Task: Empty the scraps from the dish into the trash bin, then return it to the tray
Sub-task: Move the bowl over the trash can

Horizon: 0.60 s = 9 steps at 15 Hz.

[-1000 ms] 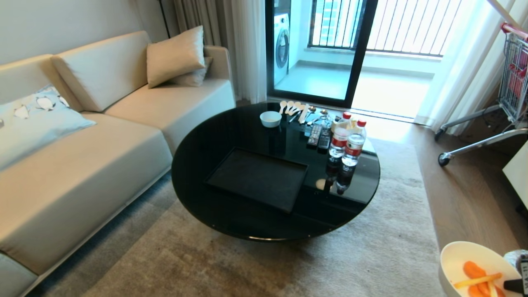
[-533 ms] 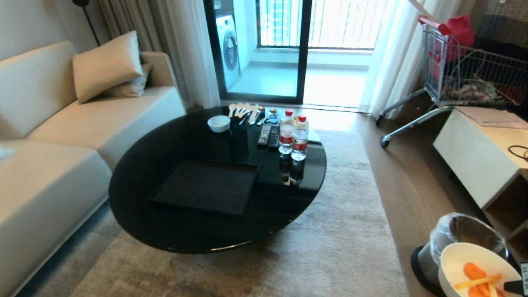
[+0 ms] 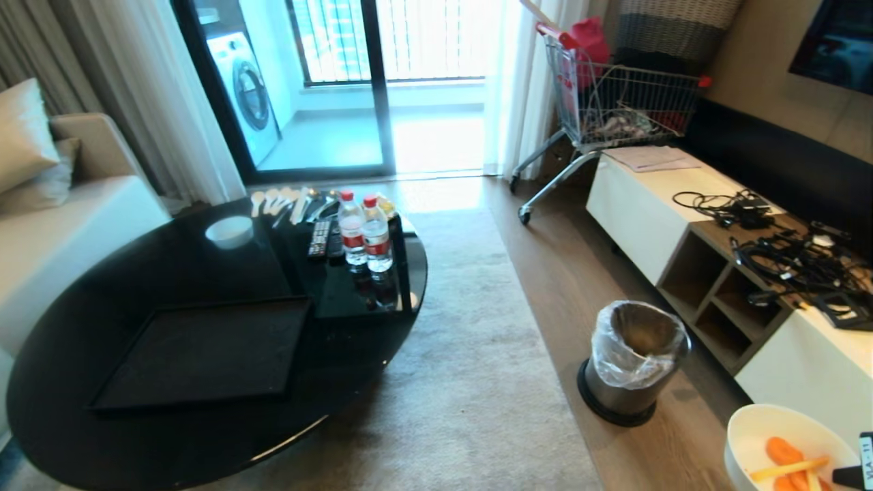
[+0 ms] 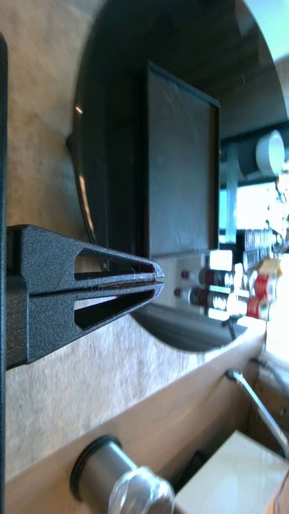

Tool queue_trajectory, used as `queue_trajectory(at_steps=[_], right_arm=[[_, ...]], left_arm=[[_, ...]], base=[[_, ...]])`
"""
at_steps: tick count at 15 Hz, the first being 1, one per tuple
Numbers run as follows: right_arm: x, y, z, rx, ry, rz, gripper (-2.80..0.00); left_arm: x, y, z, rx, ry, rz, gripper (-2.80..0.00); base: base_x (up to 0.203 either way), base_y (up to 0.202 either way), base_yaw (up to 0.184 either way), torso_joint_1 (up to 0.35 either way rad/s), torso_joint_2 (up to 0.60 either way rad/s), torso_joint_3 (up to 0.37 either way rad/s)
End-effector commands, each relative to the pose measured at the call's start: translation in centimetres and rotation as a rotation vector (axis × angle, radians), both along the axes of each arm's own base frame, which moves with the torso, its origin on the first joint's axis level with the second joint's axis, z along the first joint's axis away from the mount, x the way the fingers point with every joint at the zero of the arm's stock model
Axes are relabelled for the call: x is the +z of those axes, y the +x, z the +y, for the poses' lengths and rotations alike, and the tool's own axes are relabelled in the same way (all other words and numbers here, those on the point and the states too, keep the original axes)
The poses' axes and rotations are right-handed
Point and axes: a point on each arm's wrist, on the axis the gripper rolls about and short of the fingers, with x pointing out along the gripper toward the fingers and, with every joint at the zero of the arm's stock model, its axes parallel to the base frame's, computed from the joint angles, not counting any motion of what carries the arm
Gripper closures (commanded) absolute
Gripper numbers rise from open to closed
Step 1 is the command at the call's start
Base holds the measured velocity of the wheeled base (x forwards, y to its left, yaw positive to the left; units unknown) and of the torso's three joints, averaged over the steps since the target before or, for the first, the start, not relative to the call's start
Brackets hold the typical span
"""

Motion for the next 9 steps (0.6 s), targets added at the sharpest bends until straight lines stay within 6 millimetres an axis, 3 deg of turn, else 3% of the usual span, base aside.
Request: queue_trajectory(at_steps=[1, 9], right_arm=[[-0.04, 0.00, 0.00, 0.000, 0.003, 0.004, 0.00], [-0.14, 0.09, -0.03, -0.002, 0.003, 0.010, 0.00]], left_arm=[[0.00, 0.00, 0.00, 0.001, -0.001, -0.001, 0.00], [0.00, 0.00, 0.00, 0.001, -0.001, -0.001, 0.00]], base=[[0.001, 0.010, -0.168, -0.001, 0.00, 0.002], [-0.001, 0.009, -0.170, 0.001, 0.00, 0.003]])
